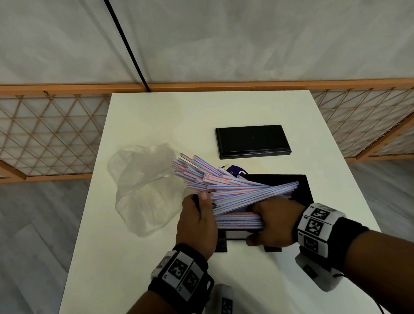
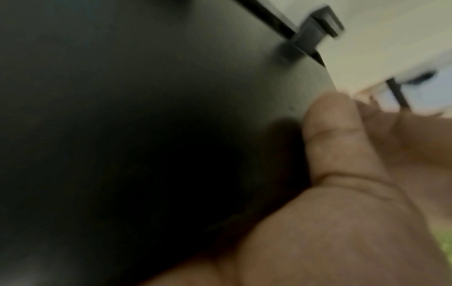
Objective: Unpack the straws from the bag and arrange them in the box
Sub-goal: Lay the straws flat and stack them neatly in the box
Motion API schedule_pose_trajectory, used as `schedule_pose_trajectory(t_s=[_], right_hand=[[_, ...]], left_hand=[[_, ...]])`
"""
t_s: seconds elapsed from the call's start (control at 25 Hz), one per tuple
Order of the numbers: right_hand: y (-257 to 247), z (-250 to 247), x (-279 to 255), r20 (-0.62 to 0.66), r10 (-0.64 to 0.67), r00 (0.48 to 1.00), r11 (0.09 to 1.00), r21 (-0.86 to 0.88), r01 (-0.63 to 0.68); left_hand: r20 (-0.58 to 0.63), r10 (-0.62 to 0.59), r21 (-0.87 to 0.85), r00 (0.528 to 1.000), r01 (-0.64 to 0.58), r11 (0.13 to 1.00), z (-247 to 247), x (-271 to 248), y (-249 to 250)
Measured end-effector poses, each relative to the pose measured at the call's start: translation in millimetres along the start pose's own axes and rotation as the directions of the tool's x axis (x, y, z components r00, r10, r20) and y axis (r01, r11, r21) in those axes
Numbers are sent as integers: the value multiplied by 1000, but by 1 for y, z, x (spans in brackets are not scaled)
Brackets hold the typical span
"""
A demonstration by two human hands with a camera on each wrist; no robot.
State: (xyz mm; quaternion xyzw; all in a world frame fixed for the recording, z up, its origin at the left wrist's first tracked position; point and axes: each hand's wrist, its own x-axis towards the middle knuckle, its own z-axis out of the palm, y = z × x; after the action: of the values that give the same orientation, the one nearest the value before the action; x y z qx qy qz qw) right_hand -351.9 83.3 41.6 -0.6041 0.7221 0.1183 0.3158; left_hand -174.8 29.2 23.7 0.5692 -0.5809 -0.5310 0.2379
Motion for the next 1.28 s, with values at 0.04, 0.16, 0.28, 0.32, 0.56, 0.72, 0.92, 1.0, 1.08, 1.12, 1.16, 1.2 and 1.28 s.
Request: schedule_pose_trajectory(t_s=[0.04,0.16,0.28,0.32,0.56,0.72,0.92,1.0,1.08,1.12,1.16,1.2,1.28], right_hand=[[0,-1,-2,-27,-8,1000,999,-46,7],[0,-8,-21,-140,-50,989,989,-145,29],[5,-20,-38,-291,-61,955,992,-126,25],[8,-20,-38,-315,-66,947,993,-116,30],[13,6,-28,-224,29,974,970,-229,-81],[0,8,-21,-222,42,974,987,-145,-75],[0,4,-14,-240,88,967,995,-32,-99],[6,-1,-20,-281,66,957,998,14,-64],[12,-8,-27,-300,23,954,999,32,-14],[16,-12,-29,-282,3,960,999,37,7],[20,-15,-29,-245,-15,969,999,42,26],[25,-17,-28,-197,-31,980,998,43,41],[27,-19,-21,-107,-68,992,997,40,73]], left_hand=[[4,-18,-17,1000,18,1000,0,0,2],[-3,-37,-80,999,37,996,-2,1,7],[-25,-36,-119,999,32,992,-1,5,10],[-24,-38,-126,999,35,991,0,6,9],[-4,-13,-112,1000,12,994,4,8,11],[-15,-33,-129,999,31,991,4,7,12],[-90,-102,-261,991,76,962,3,18,6],[-86,-105,-270,991,78,960,3,20,5],[-70,-102,-262,992,81,962,4,21,4],[-63,-98,-251,993,79,965,5,21,4],[-57,-92,-241,994,75,968,6,21,4],[-55,-85,-232,995,70,970,7,21,5],[-55,-72,-199,996,60,978,9,21,6]])
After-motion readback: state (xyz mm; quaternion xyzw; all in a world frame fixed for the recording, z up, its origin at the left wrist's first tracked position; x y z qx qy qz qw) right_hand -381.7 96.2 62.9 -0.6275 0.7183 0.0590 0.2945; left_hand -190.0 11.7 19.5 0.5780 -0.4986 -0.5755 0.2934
